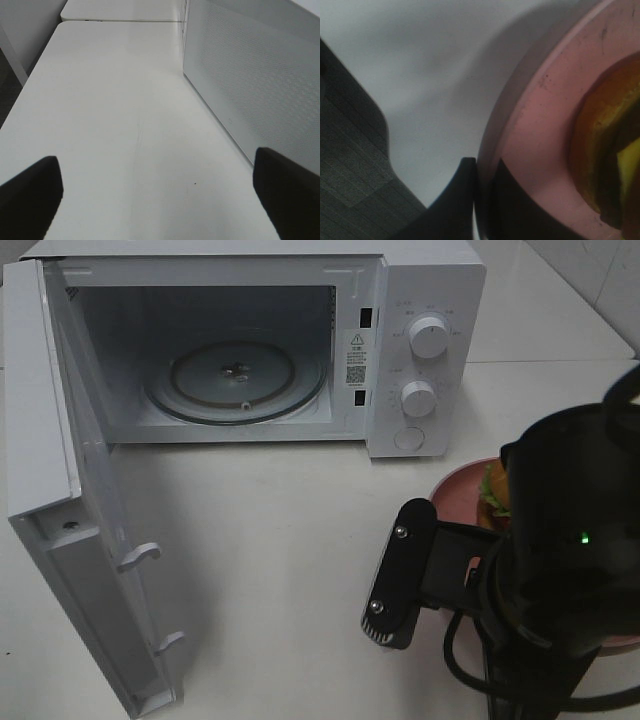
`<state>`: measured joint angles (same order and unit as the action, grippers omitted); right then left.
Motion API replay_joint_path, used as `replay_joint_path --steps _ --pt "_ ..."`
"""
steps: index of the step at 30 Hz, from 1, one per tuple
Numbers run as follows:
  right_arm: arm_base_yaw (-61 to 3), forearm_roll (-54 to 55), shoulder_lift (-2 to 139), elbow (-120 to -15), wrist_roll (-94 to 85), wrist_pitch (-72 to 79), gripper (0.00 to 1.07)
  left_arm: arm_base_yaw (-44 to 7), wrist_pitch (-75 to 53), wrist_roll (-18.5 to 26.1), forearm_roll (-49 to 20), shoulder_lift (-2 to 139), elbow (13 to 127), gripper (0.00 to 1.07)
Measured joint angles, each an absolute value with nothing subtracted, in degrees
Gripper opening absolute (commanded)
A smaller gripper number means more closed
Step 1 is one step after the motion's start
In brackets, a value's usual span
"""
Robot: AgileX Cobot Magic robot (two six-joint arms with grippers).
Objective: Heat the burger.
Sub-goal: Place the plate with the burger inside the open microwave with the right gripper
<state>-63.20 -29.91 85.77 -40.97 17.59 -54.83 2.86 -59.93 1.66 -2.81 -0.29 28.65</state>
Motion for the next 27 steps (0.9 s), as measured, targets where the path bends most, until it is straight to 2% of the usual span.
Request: replay_joint_path --steps 10,27 --pt "-68.35 -29.91 85.77 -40.97 11.40 -54.60 0.00 2.86 -59.93 1.66 -2.81 -0.29 28.65 0.98" --pt "-68.64 -33.92 85.77 -40.97 0.80 -46.93 0.01 2.86 -59.93 1.66 -2.81 -0.29 28.65 0.98"
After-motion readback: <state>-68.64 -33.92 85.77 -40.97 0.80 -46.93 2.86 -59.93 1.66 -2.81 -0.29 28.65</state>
